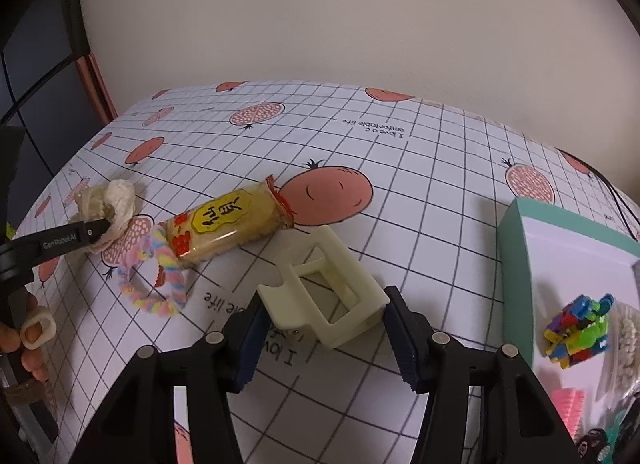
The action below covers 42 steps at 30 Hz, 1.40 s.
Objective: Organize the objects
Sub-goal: 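Grasp the lace fabric with the left tool while the right tool grasps the claw clip, then carry the lace fabric and claw clip into the tray with both tools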
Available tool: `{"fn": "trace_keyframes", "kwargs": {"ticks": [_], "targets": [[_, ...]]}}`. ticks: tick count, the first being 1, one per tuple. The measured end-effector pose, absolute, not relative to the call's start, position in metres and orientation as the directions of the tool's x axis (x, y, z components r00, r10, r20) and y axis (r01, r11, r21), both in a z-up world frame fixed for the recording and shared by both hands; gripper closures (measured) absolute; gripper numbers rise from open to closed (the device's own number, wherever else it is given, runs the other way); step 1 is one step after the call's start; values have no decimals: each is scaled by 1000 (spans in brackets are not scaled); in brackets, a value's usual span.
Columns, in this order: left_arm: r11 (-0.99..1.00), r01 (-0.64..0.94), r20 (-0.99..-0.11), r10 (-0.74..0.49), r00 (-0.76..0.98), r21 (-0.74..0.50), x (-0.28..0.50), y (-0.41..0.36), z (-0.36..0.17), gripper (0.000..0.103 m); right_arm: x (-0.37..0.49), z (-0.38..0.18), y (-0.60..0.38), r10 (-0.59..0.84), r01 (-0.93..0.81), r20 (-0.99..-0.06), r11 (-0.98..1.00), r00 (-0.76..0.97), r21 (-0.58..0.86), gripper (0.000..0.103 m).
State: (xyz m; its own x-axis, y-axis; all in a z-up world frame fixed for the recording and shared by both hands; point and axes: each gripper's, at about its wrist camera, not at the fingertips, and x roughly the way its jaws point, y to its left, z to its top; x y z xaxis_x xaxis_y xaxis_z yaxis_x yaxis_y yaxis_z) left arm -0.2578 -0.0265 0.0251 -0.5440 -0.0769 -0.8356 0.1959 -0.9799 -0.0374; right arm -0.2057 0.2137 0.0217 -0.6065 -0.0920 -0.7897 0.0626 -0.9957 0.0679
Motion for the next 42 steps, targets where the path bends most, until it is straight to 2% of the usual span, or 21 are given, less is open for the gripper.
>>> {"fn": "trace_keyframes", "kwargs": {"ticks": [7,15,22,30,42], "targets": [[-969,233,-850,-59,-524,-77,-254,-35,28,82,-198,29,218,-119,67,-791,-993,-600,98,45],[-959,260,-842,-45,-537,-114,-244,-31,49,83,-187,56,217,-153,95,-767,-988,-623,120,45],[-962,216,-810,10,-586,-168,-229,-8,82,83,-172,86,235,-162,91,-734,-987,-659,136,45],[-974,112,-789,91,-608,-199,-210,48,106,83,-152,106,290,-120,18,-713,-989,-691,149,45],[-964,-141,-770,267,-580,-227,-176,166,118,83,-126,106,389,-10,-161,-729,-973,-685,165,45]]}}
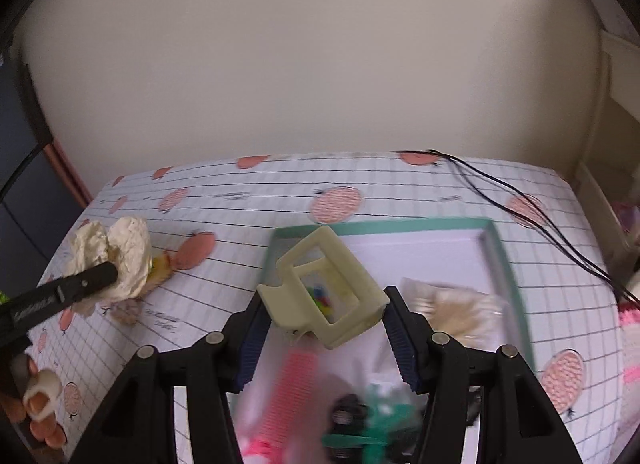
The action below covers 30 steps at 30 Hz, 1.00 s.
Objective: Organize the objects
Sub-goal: 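Carry the lace fabric and claw clip into the tray with both tools, then open both tools to release the claw clip and lace fabric in the tray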
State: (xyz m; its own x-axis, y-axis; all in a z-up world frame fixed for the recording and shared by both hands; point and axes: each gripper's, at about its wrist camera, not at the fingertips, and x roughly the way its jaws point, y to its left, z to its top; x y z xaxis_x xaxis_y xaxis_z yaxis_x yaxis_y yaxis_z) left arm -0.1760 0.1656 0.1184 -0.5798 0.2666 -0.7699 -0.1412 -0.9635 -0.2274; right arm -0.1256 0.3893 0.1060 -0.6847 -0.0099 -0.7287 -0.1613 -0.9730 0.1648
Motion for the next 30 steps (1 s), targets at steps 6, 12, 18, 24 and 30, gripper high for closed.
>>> {"fn": "trace_keyframes", "kwargs": {"ticks": [6,12,18,24,30], "targets": [[-936,-268,-776,342,-530,-229,-155,224,113,83,-115,101,422,14,-226,-739,-956,-673,187,45],[-904,-351,-784,396,-478,-243,-137,268,104,83,-105,97,445,35,-268,-750,-944,-661,192,45],[-888,-386,-791,416,-449,-248,-131,295,92,82,-103,91,459,41,-298,-756,-932,-653,207,44],[-890,-390,-805,403,-436,-235,-133,304,82,80,-106,87,459,40,-297,-765,-934,-642,200,44],[-895,-375,-816,398,-419,-244,-133,304,75,79,-108,85,455,44,-289,-769,-939,-638,187,44]]}}
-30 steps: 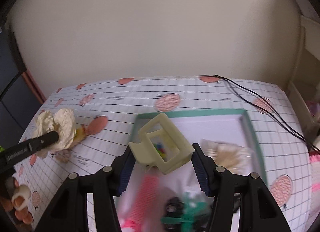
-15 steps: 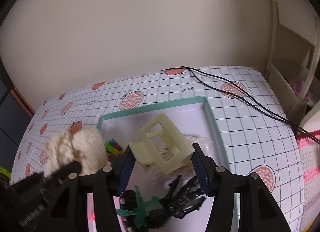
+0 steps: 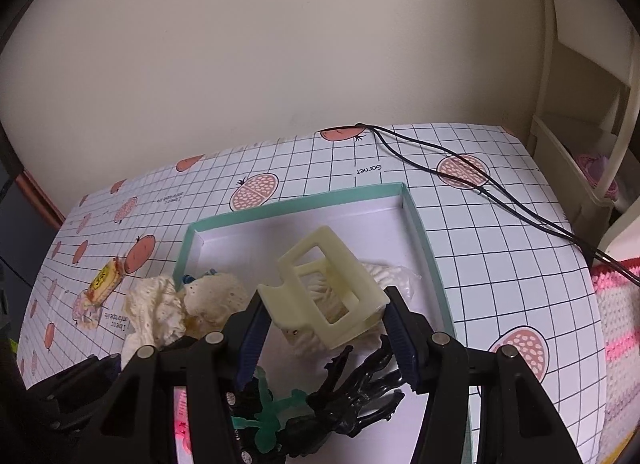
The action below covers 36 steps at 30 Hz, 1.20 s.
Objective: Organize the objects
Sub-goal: 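Open both tools to release the claw clip and lace fabric in the tray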
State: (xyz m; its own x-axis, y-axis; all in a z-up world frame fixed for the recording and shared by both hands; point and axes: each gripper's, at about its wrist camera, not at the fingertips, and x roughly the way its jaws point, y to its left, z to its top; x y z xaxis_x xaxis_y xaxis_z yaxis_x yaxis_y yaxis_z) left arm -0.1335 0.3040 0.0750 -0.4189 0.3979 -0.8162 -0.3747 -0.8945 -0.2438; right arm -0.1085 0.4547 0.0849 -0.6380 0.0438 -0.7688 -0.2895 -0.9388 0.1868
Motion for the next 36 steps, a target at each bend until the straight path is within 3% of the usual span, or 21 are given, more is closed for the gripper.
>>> {"fn": "trace_keyframes", "kwargs": {"ticks": [18,36], "targets": [[-893,-355,-815,413,-406,-276,-135,300,83,49,-106,91,459,39,-293,-749,-933,-661,209,43],[-890,-293,-783,449,-431,-349,-147,275,96,44,-102,94,464,40,-310,-739,-922,-673,232,43]]}}
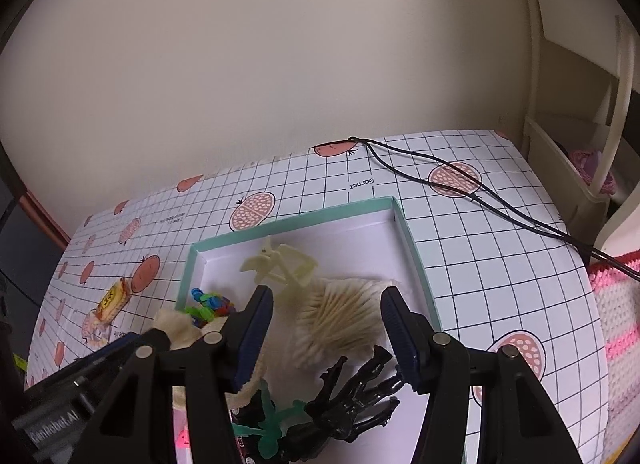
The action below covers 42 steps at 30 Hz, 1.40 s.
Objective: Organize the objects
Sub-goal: 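Open both tools to release the claw clip and lace fabric in the tray, then move the left tool to the pastel bracelet while the right tool moves to the yellow snack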
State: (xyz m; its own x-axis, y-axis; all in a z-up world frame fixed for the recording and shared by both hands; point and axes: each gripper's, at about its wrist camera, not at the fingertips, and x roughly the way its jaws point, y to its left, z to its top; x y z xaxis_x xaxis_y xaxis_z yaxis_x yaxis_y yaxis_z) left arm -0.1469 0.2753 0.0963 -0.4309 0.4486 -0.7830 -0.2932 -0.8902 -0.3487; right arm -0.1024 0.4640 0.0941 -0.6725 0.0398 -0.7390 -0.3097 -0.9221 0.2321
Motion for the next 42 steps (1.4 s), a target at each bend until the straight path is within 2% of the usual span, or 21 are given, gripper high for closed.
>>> {"fn": "trace_keyframes", "kwargs": {"ticks": [10,13,14,16,17,19,20,23,24,26,42], "targets": [[-925,-212,-779,379,-500,-314,-156,252,100,44,-107,90,453,30,-278,-751,-938,-660,207,43],[-937,-181,-781,349,-517,-299,-160,244,98,41,-109,88,452,23,-272,-755,-940,-655,207,37],[-941,-163,-783,336,-524,-295,-161,240,96,39,-109,87,451,20,-267,-755,-941,-655,207,36],[-947,-142,-782,319,-536,-289,-163,234,94,23,-110,87,449,22,-260,-757,-945,-653,197,35],[-949,-132,-780,311,-544,-286,-164,232,92,22,-110,86,448,21,-256,-757,-947,-653,194,35],[-953,-119,-781,297,-549,-279,-166,228,90,19,-111,86,446,20,-249,-755,-950,-655,191,29],[-954,-115,-779,294,-553,-278,-166,226,90,17,-111,86,445,23,-249,-754,-950,-656,187,20],[-958,-102,-771,275,-574,-267,-167,221,89,3,-111,86,445,18,-243,-750,-951,-661,191,14],[-960,-98,-767,269,-583,-262,-167,219,90,0,-111,86,445,22,-244,-749,-952,-662,187,8],[-963,-93,-760,257,-597,-253,-167,216,90,0,-112,85,444,24,-243,-746,-952,-666,186,0],[-969,-80,-759,234,-607,-235,-176,200,93,0,-115,84,441,57,-259,-748,-953,-661,157,0]]}}
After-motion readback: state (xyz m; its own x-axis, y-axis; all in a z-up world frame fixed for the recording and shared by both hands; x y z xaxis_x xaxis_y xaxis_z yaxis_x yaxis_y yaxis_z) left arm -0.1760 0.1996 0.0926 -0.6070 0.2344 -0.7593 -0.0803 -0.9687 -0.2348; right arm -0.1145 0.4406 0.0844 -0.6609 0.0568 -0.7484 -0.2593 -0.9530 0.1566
